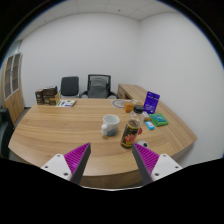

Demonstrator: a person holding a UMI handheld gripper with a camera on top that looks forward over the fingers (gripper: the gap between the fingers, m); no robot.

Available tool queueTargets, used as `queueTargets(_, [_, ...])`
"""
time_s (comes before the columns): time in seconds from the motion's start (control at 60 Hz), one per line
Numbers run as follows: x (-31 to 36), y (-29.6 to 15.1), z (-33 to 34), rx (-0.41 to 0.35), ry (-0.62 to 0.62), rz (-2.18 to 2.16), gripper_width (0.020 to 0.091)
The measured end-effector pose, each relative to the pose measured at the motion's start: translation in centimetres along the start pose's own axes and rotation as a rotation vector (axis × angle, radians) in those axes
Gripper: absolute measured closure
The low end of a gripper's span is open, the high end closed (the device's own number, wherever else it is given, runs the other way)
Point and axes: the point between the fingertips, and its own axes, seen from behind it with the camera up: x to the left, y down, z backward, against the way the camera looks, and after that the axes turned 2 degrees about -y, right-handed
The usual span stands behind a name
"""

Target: Pour water

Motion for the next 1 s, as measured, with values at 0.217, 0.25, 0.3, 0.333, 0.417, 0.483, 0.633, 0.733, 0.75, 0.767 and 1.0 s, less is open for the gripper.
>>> queueTargets(0.217, [-7.9,1.5,-8.9,-0.015,0.024,-0.009,0.0244])
queueTargets(0.25, [-8.7,1.4,-10.5,-0.025,0.016,-0.007,0.0244])
queueTargets(0.3, [-9.5,1.3,-12.9,-0.032,0.004,-0.006,0.0245])
queueTargets(0.333, [-9.7,1.2,-14.4,-0.037,-0.017,-0.007,0.0247])
queueTargets(0.417, [-9.8,0.8,-18.0,-0.056,-0.066,-0.003,0.0248])
queueTargets(0.483, [-9.5,0.4,-20.5,-0.069,-0.098,0.001,0.0253])
queueTargets(0.633, [-9.3,-0.4,-23.5,-0.121,-0.13,0.0,0.0568])
queueTargets(0.733, [-9.0,-0.7,-23.8,-0.153,-0.166,-0.02,0.0616])
queueTargets(0.75, [-9.1,-0.8,-23.9,-0.152,-0.17,-0.022,0.0622])
queueTargets(0.767, [-8.9,-0.9,-23.7,-0.154,-0.167,-0.023,0.0638])
queueTargets(1.0, [-10.3,-2.2,-23.2,-0.144,-0.133,-0.012,0.0704])
